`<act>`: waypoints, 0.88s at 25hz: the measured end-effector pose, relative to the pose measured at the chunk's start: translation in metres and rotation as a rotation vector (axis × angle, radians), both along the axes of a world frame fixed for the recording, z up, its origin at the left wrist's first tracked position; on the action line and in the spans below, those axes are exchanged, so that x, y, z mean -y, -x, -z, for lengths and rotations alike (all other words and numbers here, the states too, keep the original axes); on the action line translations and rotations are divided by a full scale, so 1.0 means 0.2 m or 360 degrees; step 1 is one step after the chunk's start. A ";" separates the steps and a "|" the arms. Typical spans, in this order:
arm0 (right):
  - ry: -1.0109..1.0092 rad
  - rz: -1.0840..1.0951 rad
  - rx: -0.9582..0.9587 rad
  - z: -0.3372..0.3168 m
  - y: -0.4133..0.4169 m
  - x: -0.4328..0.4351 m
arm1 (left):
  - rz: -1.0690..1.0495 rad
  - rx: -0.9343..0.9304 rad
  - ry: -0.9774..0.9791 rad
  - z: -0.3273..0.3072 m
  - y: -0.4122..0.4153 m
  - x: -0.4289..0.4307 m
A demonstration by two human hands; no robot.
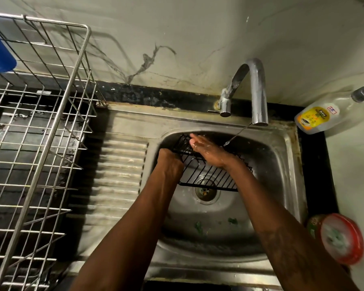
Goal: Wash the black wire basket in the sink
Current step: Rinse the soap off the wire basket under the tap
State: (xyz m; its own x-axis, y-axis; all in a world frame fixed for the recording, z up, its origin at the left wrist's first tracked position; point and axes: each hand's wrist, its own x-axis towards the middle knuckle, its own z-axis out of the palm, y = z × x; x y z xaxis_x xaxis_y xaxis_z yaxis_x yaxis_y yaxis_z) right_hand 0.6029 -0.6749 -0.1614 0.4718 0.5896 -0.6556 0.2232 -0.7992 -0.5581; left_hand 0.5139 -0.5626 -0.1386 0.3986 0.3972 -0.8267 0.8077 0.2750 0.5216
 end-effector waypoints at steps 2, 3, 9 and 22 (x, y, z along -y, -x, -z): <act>-0.0117 0.0282 0.0247 0.03 0.04 0.08 | -0.0258 0.0030 0.0086 0.11 -0.05 -0.04; -0.0234 0.0426 0.0391 0.03 0.09 0.11 | -0.0257 -0.0062 0.0004 0.10 -0.05 -0.03; -0.0158 0.1501 0.0269 0.25 0.22 0.13 | -0.0681 -0.0153 -0.0284 0.08 -0.01 0.02; -0.0029 0.2261 -0.0085 0.55 -0.15 0.18 | -0.0401 -0.0103 -0.0560 0.02 -0.09 0.10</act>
State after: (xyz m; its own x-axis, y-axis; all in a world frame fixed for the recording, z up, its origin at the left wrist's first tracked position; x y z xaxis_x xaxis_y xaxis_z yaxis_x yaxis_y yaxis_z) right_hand 0.6323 -0.7101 -0.2717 0.6358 -0.3484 -0.6887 -0.7715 -0.3151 -0.5528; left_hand 0.5314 -0.5823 -0.1429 0.2048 0.7372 -0.6439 0.7724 0.2823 0.5689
